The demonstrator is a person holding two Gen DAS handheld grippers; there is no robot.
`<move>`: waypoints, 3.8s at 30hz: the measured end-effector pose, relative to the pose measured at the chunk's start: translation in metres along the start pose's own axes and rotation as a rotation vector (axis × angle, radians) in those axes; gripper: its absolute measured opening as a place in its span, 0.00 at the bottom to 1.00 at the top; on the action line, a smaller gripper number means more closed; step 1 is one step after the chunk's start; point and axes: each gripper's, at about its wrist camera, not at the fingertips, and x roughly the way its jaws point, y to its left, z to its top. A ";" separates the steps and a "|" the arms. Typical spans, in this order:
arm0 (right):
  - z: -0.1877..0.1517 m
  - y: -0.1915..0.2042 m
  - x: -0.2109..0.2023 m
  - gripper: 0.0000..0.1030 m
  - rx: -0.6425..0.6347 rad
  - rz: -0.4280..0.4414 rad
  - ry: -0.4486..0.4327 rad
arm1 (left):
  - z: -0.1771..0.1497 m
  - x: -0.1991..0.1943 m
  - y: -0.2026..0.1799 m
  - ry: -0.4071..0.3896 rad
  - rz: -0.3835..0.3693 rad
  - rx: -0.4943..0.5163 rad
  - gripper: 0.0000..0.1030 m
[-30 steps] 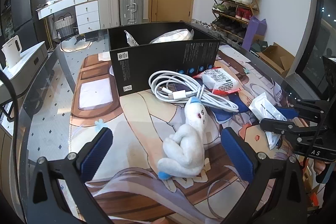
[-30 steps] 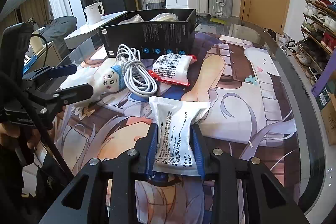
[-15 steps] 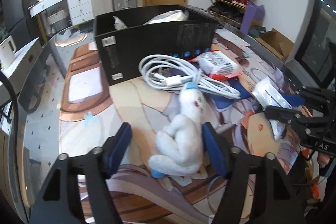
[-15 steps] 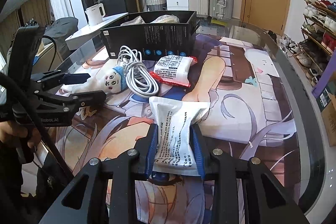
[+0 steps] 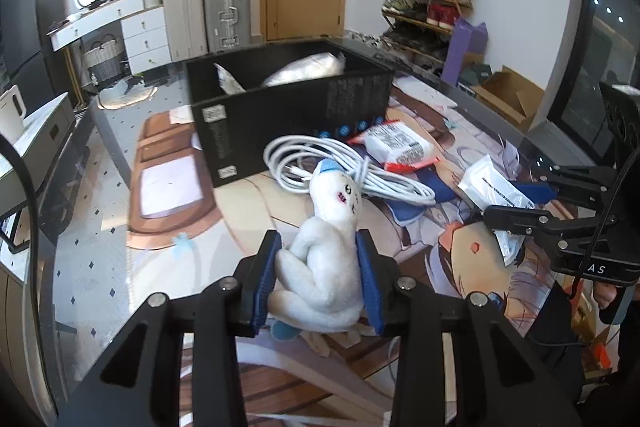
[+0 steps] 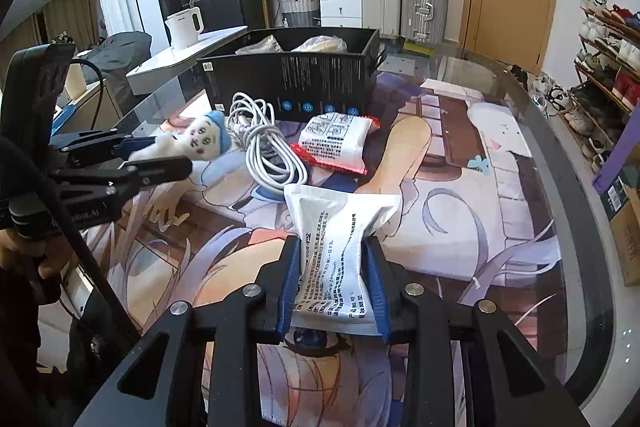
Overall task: Organize soft objects
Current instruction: 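Carry the plush toy and printed sachet over the black box with both tools, then open both tools to drop the plush toy and sachet into the box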
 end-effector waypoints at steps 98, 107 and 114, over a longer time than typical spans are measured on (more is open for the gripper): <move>0.196 0.007 0.140 0.35 -0.162 0.070 0.018 | 0.116 0.081 0.047 -0.099 0.164 -0.044 0.36; 0.191 -0.012 0.110 0.68 -0.118 0.093 -0.090 | 0.114 0.061 0.050 -0.117 0.090 -0.054 0.67; 0.177 -0.032 0.075 0.99 -0.042 0.070 -0.148 | 0.102 0.032 0.052 -0.172 0.112 -0.104 1.00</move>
